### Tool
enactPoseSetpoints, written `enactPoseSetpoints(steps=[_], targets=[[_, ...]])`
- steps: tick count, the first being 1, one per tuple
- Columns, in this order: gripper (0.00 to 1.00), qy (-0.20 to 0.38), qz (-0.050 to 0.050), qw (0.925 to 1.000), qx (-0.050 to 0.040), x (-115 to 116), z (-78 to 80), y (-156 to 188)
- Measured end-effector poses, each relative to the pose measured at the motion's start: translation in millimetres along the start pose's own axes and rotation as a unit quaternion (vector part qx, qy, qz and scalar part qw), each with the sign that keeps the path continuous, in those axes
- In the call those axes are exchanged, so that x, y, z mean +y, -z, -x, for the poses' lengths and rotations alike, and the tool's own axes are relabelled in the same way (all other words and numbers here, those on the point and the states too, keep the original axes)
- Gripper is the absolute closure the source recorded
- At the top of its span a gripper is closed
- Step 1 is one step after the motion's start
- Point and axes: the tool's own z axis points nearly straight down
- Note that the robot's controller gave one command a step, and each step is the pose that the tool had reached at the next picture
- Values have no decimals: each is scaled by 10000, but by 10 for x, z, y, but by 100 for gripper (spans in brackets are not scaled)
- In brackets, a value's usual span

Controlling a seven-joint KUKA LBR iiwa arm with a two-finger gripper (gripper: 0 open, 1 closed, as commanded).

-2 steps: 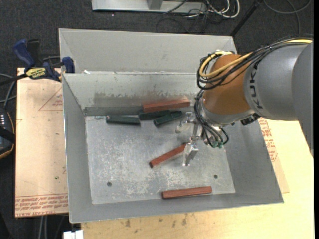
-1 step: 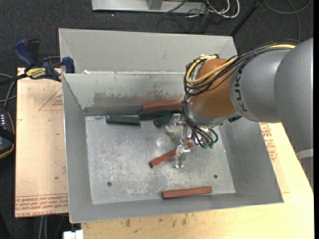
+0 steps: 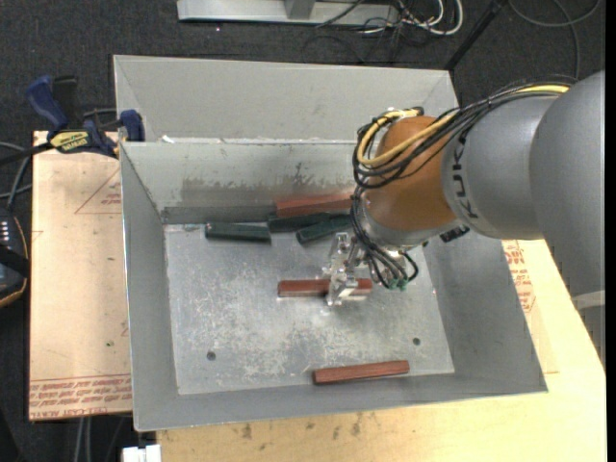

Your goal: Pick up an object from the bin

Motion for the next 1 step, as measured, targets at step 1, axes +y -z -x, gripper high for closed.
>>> enactPoseSetpoints(steps=[1], targets=[[100, 1, 0, 10000, 0, 0, 0, 0]])
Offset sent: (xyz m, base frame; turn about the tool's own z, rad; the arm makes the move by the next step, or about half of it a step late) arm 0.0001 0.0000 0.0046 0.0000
